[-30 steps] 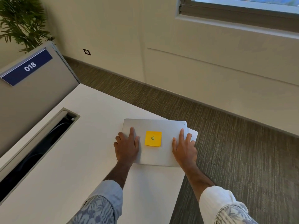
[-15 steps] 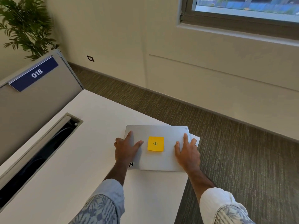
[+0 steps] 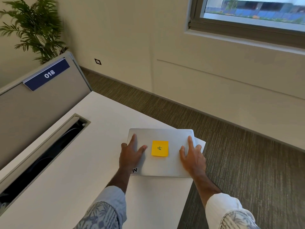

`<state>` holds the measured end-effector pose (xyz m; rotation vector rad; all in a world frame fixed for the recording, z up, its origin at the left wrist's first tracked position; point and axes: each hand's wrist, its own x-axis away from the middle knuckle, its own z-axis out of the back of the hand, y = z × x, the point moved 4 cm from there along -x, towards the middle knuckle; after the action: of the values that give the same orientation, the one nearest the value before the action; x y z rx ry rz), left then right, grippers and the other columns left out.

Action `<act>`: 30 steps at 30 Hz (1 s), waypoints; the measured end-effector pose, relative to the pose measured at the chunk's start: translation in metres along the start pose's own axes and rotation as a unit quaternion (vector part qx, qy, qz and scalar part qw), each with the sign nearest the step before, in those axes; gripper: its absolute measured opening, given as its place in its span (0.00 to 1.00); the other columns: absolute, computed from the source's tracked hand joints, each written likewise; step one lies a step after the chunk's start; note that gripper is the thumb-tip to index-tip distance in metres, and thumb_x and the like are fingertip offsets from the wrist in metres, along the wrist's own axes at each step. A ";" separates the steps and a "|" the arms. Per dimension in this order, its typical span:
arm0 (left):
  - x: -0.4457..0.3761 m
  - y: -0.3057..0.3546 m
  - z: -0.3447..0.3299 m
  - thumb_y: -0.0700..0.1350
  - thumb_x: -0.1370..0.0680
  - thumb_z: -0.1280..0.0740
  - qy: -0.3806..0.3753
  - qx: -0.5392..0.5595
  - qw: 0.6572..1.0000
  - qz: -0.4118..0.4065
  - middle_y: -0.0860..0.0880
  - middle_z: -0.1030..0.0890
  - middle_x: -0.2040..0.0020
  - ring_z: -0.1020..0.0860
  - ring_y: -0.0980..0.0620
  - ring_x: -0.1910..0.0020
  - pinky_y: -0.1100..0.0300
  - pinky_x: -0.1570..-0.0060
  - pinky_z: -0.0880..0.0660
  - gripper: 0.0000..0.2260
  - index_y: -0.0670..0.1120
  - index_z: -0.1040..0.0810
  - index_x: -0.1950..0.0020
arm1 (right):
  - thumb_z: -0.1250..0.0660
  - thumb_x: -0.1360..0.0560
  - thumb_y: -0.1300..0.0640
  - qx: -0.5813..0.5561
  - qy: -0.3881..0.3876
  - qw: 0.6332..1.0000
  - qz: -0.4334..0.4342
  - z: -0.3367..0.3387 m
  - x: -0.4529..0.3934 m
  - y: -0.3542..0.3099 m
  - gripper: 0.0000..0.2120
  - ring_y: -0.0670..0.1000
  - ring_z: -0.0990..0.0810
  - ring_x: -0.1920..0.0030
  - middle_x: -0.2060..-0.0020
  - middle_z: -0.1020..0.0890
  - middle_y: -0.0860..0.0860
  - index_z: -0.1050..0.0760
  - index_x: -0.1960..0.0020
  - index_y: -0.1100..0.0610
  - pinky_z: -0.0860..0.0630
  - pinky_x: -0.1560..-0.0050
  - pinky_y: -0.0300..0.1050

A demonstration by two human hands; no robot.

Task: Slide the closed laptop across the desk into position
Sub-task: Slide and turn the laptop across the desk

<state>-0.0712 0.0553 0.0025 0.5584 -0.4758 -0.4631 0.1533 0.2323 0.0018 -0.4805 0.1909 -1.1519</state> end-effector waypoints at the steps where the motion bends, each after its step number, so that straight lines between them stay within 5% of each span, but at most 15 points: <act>1: 0.002 -0.001 0.002 0.70 0.25 0.35 0.001 0.003 1.000 0.000 0.42 0.31 0.39 0.24 0.38 0.40 0.49 0.45 0.26 0.38 0.62 0.46 0.19 | 0.46 0.20 0.40 -0.003 -0.001 1.000 0.003 0.001 0.002 -0.002 0.29 0.52 0.26 0.62 0.50 0.32 0.54 0.49 0.21 0.46 0.26 0.61 0.48; 19: 0.045 -0.055 0.059 0.69 0.25 0.36 0.042 0.006 0.999 0.026 0.41 0.32 0.37 0.23 0.39 0.42 0.52 0.49 0.25 0.38 0.61 0.47 0.19 | 0.47 0.20 0.38 -0.023 -0.011 0.998 0.064 -0.014 0.048 -0.055 0.30 0.49 0.25 0.60 0.47 0.30 0.53 0.48 0.22 0.46 0.19 0.58 0.49; 30: 0.087 -0.112 0.106 0.69 0.23 0.37 0.077 0.011 0.995 0.065 0.39 0.33 0.34 0.23 0.38 0.40 0.47 0.42 0.24 0.38 0.60 0.49 0.19 | 0.48 0.20 0.36 -0.007 -0.034 0.993 0.115 -0.038 0.089 -0.104 0.30 0.54 0.19 0.55 0.45 0.29 0.53 0.49 0.22 0.46 0.20 0.59 0.49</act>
<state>-0.0907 -0.1162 0.0412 0.5764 -0.3671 -0.2883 0.0881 0.1077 0.0248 -0.4962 0.1909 -0.9089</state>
